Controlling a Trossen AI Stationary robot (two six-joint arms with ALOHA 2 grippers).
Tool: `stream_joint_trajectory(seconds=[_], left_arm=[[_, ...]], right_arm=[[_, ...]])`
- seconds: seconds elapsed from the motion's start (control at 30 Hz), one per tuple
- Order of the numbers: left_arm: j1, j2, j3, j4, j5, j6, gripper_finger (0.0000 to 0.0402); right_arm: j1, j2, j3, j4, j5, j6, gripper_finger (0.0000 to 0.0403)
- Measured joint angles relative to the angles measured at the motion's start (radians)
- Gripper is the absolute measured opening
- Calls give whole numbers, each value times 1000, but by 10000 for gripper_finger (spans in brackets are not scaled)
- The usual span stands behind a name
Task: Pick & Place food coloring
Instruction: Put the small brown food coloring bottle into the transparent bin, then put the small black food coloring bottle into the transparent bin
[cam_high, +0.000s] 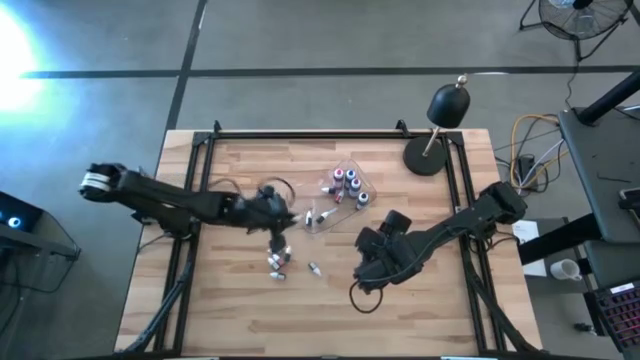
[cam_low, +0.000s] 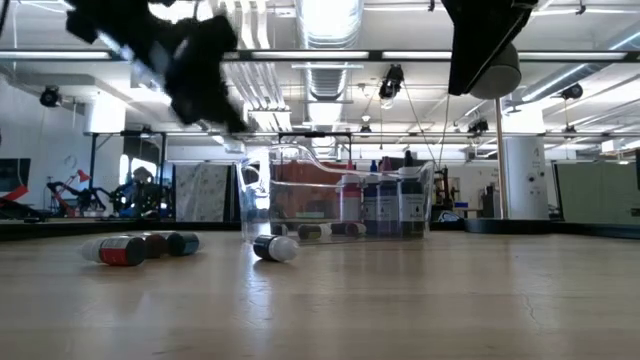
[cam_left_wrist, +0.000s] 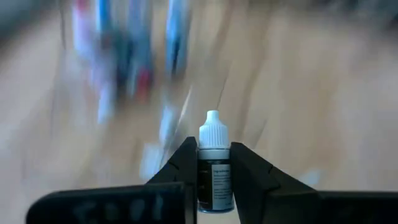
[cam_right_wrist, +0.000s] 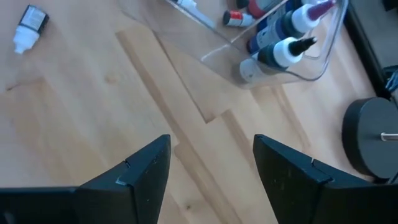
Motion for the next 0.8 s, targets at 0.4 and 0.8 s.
stream_joint_trajectory(seconds=[0.4, 0.8], left_arm=[[84, 16, 167, 10, -128, 67, 168], [-52, -111, 325, -511, -106, -8, 203]], right_arm=[[0, 0, -3, 6, 28, 4, 224], [-63, 60, -15, 454, -178, -86, 224]])
